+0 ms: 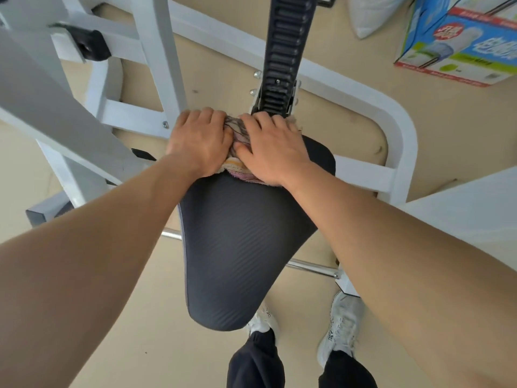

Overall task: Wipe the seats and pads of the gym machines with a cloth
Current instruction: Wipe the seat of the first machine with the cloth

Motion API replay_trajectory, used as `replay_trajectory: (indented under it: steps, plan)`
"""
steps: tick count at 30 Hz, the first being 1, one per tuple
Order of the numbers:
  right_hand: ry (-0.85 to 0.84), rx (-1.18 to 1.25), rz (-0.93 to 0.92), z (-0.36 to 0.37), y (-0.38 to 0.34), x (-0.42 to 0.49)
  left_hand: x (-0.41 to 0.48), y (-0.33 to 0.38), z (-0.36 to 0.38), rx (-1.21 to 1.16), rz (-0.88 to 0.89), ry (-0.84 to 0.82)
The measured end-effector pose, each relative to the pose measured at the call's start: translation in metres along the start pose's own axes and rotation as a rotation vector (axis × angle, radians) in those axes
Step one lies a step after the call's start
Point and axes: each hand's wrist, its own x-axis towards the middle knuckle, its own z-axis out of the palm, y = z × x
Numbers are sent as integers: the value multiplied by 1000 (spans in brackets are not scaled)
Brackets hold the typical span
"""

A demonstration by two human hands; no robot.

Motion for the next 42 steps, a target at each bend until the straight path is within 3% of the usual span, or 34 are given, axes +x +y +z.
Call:
replay_trajectory:
  steps: [4, 7, 13, 18, 20, 27, 33, 37, 42]
  plan:
    - [63, 61, 213, 6, 37, -39, -5, 51, 6, 40, 207, -32]
    - [152, 193, 233, 15, 51, -64, -6, 81, 8, 31, 280, -65]
    - [384, 1022, 540, 41, 30, -117, -41, 117, 13, 19, 379, -114]
    - [533, 1327, 642, 50, -17, -156, -76, 104, 13, 26, 460, -175]
    - [515, 1380, 664, 47, -1, -142, -65, 108, 13, 58, 459, -172]
    - [186, 1528, 782, 24, 67, -87, 1, 141, 6, 49, 409, -149]
    - [436, 1474, 743, 35, 25, -117, -55, 120, 7, 40, 432, -166]
    - [663, 1354, 791, 46, -47, -150, -115, 90, 11, 74, 453, -175]
    - [714, 1414, 654, 58, -79, -173, -141, 69, 14, 101, 485, -184]
